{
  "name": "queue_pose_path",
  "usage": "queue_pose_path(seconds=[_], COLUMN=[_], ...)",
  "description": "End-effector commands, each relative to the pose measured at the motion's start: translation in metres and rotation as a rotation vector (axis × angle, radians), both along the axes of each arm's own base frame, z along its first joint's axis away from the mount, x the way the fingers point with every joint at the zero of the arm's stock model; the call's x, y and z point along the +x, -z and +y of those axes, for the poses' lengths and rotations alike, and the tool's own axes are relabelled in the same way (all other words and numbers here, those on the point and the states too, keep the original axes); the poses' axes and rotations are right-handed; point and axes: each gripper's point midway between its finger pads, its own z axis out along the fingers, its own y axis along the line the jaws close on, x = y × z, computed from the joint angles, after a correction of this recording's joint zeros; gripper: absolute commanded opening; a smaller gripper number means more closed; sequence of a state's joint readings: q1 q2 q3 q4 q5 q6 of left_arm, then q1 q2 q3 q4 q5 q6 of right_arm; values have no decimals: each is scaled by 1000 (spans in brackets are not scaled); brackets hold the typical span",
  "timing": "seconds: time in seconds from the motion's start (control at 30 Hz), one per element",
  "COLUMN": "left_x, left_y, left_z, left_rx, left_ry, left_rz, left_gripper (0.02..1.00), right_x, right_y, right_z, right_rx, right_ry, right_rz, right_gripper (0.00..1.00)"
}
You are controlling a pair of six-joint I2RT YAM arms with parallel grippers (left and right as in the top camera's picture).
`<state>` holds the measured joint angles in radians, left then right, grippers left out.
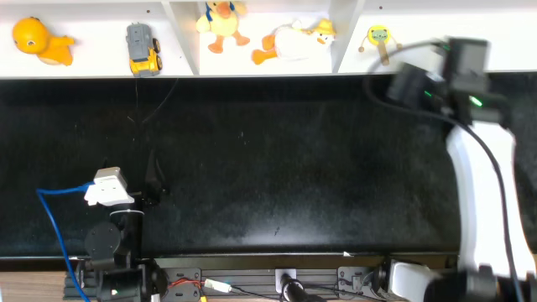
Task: Store Toys
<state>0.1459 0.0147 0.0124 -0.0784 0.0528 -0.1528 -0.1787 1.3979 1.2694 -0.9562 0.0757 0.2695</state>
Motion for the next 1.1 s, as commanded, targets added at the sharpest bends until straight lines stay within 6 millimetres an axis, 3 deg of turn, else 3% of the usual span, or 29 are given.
queue_pose_path(seconds=[0.03, 0.2, 0.4, 0.77, 1.1], left_x=[0, 0, 0, 0, 0], left_y=[-1, -1, -1, -1, -1], left_z=[-2, -2, -2, -2, -2], left_rx=[22, 22, 22, 22, 22], left_ry=[12, 12, 12, 12, 12], left_rz=[-8, -7, -7, -7, -7], left_gripper=[996, 998, 998, 998, 998], right_x=[-64, -126, -152, -138, -107], right_y=[-13, -4, 13, 74, 96], right_z=[-62, -114, -153, -155, -148], right_rx=[70, 150, 210, 174, 104], right_ry=[535, 823, 988, 949, 871], right_rz=[4, 62, 13, 88, 134], right_gripper=[998, 996, 996, 996, 996])
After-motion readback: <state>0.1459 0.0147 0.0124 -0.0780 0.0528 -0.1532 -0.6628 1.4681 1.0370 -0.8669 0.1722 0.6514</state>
